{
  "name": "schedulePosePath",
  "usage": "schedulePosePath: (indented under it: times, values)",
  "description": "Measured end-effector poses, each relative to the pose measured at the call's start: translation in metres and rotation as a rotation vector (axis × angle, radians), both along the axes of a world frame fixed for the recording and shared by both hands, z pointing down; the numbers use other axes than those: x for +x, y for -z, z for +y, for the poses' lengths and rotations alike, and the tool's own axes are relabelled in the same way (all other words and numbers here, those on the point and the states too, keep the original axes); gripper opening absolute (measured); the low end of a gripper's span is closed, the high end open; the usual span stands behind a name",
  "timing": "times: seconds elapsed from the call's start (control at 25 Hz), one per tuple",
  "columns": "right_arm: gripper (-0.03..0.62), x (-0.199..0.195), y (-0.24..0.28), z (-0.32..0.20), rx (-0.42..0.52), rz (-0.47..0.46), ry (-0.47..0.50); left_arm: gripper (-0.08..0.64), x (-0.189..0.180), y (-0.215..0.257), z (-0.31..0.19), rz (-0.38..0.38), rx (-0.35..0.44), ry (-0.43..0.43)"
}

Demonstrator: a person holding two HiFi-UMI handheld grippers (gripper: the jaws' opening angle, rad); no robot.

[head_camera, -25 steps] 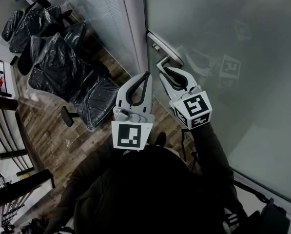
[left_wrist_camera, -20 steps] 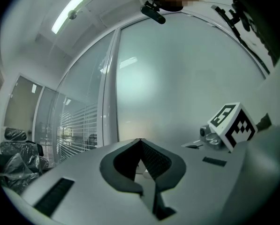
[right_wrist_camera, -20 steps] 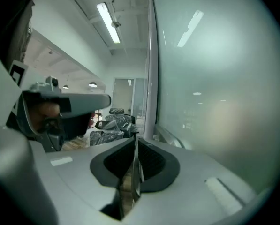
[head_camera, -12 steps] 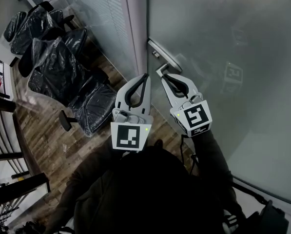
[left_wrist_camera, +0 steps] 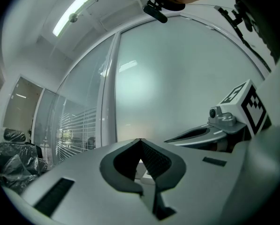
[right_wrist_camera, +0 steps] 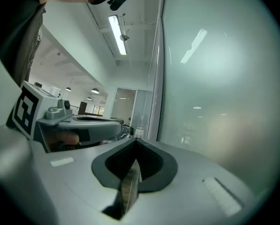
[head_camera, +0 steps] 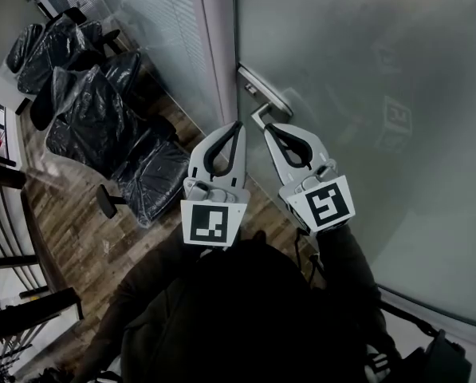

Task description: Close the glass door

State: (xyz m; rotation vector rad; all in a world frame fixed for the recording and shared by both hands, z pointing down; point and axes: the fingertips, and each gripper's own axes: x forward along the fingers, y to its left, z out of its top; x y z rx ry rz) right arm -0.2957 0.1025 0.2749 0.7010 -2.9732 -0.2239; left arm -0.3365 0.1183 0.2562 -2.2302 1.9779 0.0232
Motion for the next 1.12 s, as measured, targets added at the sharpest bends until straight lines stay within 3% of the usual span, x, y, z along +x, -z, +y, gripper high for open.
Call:
schedulePosePath:
  times: [0.28, 1.12]
  values:
    - [0.002, 0.011, 0.0, 0.005, -0.053, -0.041, -0.034, -0.003, 0.01, -0.005, 0.001, -0.012, -0.015, -0.03]
    - [0.001, 0.022, 0.009, 0.011, -0.084, -0.082, -0.051, -0.003, 0.023, -0.007, 0.003, -0.021, -0.038, -0.064]
